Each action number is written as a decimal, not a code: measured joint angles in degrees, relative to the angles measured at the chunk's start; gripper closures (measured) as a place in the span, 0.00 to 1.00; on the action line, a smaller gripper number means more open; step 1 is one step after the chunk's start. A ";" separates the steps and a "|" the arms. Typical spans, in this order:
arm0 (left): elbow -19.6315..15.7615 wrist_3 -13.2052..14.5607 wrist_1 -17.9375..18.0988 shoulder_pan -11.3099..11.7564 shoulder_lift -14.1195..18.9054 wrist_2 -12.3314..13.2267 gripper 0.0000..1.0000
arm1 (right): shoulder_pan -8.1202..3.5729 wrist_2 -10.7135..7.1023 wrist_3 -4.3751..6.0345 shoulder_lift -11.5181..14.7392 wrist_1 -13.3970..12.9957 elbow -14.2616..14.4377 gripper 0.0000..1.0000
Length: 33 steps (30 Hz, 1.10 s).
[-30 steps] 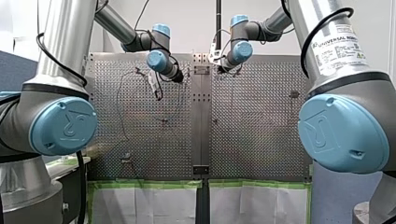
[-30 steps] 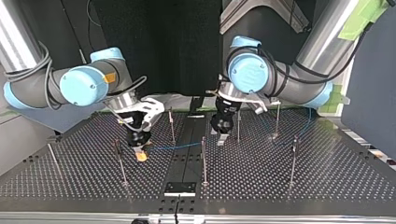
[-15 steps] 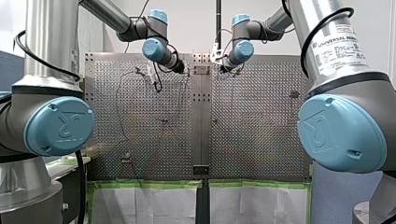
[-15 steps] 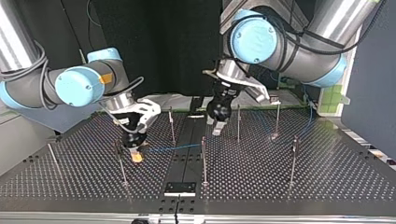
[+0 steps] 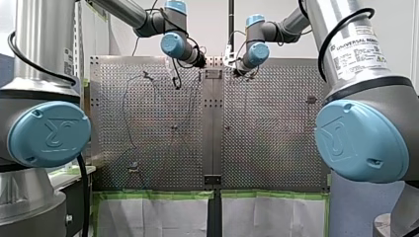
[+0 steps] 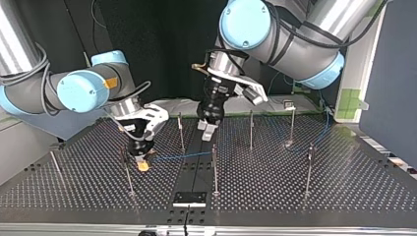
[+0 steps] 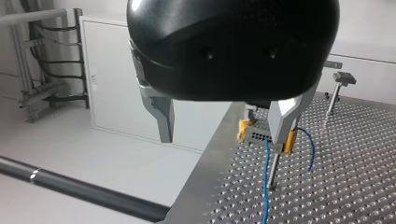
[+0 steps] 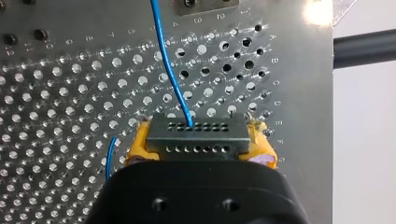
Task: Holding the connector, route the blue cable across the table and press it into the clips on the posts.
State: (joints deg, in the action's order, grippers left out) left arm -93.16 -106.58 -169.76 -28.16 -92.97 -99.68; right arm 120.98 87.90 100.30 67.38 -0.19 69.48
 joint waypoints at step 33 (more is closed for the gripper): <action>14.09 1.46 0.29 -2.24 -16.15 -6.74 0.00 | -0.06 -0.11 0.20 0.00 0.00 0.00 1.00</action>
State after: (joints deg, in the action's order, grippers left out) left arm -79.06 -105.11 -169.47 -30.40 -109.12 -106.42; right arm 120.91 87.79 100.50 67.38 -0.19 69.49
